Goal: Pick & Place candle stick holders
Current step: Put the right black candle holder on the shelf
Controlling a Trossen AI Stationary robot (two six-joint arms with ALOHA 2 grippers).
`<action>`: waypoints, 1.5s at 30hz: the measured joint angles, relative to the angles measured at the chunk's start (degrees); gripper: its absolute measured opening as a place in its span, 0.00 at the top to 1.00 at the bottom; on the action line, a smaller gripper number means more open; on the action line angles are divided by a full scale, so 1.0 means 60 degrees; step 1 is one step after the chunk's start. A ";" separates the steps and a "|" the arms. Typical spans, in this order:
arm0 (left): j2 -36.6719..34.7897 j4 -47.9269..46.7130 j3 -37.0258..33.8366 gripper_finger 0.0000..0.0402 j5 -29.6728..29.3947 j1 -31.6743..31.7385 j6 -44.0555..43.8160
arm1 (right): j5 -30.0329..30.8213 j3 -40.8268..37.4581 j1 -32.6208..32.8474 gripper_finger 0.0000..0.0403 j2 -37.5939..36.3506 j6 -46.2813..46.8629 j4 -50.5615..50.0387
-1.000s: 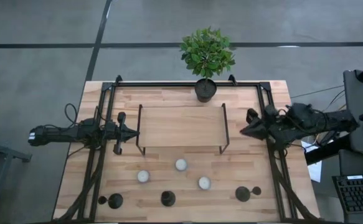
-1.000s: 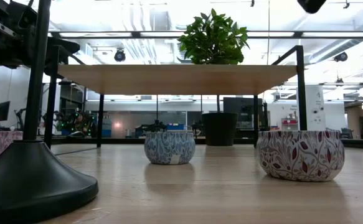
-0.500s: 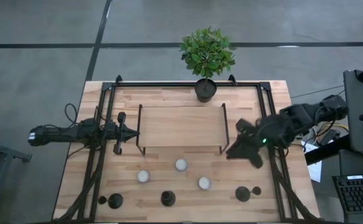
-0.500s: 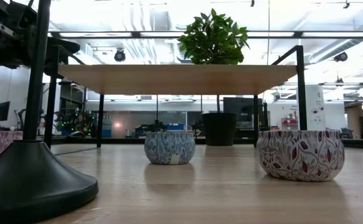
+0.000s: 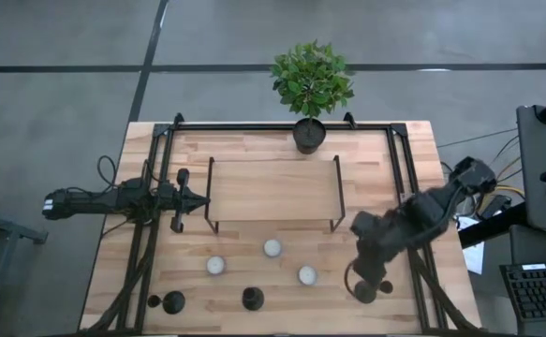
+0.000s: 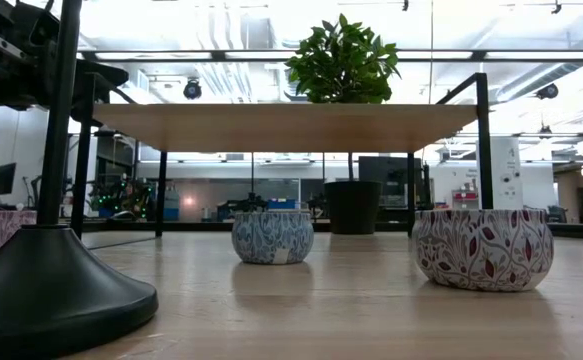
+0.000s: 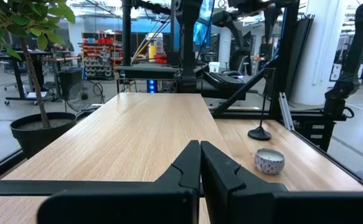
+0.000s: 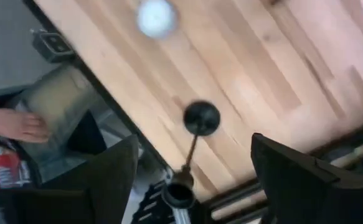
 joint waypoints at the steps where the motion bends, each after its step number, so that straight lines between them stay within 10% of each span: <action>1: 0.0000 0.0000 0.0000 0.98 -0.0002 0.0000 0.0002 | -0.0039 0.0009 0.0163 0.24 0.0067 0.0146 0.0125; 21: 0.0022 -0.0138 0.0000 0.98 0.0001 0.0004 0.0002 | -0.0003 -0.0448 0.2441 0.25 0.1282 0.2998 0.0068; 45: 0.0022 -0.0146 0.0000 0.98 -0.0002 0.0004 0.0002 | 0.0045 -0.0641 0.2589 0.47 0.1394 0.3013 0.0145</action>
